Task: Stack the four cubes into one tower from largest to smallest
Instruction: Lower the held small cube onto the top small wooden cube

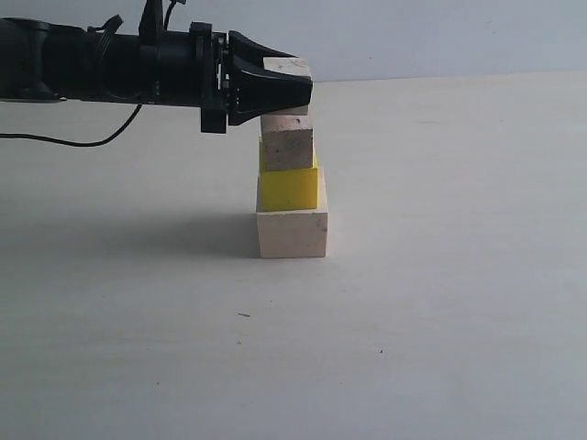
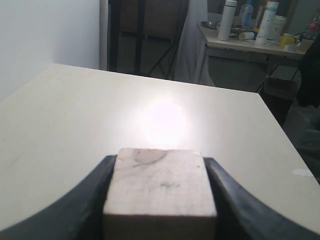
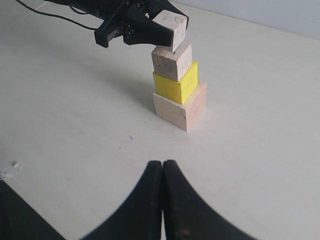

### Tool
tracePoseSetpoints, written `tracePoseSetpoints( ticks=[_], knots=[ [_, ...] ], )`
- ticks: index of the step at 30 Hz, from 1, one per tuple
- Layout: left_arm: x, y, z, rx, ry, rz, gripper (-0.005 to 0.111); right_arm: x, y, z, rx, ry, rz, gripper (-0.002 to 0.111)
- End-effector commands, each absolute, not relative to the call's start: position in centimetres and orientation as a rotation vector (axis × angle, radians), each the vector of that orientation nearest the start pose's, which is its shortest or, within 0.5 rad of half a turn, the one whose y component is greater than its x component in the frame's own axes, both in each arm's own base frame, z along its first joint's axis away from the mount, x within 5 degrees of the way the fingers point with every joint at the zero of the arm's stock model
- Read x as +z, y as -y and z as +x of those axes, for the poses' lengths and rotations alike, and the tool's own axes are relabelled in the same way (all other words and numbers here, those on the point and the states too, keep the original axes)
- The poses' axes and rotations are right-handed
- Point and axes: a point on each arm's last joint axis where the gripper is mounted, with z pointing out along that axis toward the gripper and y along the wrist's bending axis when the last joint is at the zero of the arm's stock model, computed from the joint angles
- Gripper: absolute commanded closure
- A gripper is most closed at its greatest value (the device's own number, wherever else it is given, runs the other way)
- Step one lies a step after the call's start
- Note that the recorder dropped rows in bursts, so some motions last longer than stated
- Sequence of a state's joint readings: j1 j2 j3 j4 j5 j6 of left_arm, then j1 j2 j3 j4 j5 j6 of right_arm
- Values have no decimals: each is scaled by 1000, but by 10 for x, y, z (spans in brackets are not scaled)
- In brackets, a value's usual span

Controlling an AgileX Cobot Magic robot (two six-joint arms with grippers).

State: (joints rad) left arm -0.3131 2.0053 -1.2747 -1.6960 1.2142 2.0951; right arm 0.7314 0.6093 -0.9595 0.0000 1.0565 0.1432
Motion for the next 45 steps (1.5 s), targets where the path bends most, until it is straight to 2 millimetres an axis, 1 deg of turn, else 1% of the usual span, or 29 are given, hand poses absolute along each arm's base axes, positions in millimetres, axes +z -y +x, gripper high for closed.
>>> tracePoseSetpoints(
  ticks=[1,5,10,30,31,33,39,42,45],
  knots=[
    [221,203,356,-1206,-1398,1181,107,389,-55,61,492,-2124,-648,108],
    [212,204,359,-1223,-1420,1157,107,389,-55,61,490,-2128,-649,108],
    [213,204,360,-1229,-1419,1130,107,389,-55,61,487,-2135,-652,108],
    [210,204,359,-1222,-1424,1166,106,389,-55,61,487,-2135,-652,108],
    [210,204,359,-1222,-1424,1166,105,389,-55,61,487,-2135,-652,108],
    [210,204,359,-1221,-1425,1172,97,389,-55,61,487,-2135,-652,108],
    [210,203,358,-1220,-1426,1179,59,389,-55,61,487,-2135,-652,108],
    [210,203,358,-1220,-1426,1179,50,389,-55,61,487,-2135,-652,108],
    [210,203,358,-1220,-1426,1179,48,389,-55,61,487,-2135,-652,108]
  ],
)
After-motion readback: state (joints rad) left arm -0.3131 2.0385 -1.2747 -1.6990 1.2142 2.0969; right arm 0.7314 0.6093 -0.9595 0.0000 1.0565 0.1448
